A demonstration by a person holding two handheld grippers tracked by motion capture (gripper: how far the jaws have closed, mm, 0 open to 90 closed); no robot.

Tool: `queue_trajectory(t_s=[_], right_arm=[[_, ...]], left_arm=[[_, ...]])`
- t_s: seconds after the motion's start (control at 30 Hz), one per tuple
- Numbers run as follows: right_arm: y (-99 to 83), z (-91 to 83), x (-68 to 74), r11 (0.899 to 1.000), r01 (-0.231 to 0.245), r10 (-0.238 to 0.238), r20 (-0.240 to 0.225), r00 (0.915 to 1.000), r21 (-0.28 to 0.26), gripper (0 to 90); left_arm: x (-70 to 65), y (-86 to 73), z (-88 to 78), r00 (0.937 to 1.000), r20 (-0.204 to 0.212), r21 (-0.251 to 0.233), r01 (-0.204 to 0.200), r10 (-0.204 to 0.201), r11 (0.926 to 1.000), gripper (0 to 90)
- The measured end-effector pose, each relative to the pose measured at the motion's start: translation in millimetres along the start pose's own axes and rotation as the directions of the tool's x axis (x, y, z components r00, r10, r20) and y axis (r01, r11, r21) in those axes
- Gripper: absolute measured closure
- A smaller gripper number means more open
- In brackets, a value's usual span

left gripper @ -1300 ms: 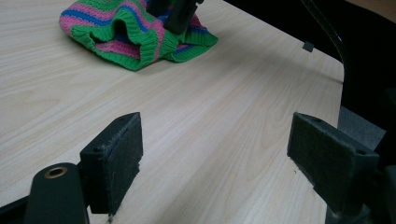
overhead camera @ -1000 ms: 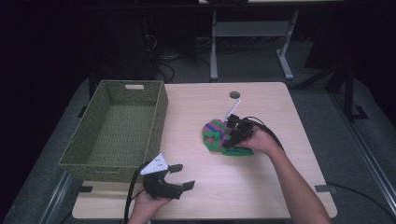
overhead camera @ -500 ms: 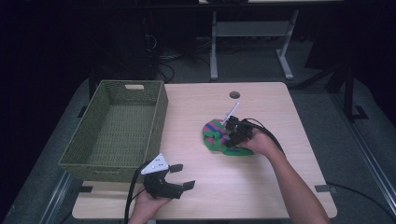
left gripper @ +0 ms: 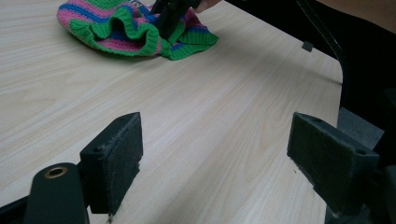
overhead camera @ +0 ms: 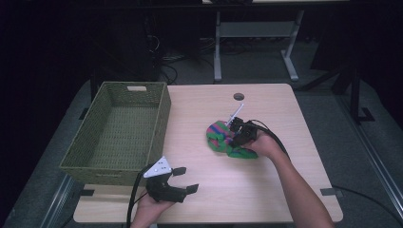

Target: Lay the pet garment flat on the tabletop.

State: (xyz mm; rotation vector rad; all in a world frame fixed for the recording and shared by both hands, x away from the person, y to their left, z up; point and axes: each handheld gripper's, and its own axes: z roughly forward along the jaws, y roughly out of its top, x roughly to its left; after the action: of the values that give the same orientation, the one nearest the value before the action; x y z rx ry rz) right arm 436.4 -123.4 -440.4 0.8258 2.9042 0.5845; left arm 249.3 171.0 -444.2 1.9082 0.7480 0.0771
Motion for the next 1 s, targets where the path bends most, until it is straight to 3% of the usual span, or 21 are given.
queue_trajectory(t_s=[1.0], right_arm=[[-2.3,-22.8,-4.6,0.998,-0.023,0.023,0.000,0.9997,-0.062,77.2]], left_arm=[[2.6,0.0,-2.3,1.0000,-0.002,-0.009,0.009,-0.009,0.9999,18.0]])
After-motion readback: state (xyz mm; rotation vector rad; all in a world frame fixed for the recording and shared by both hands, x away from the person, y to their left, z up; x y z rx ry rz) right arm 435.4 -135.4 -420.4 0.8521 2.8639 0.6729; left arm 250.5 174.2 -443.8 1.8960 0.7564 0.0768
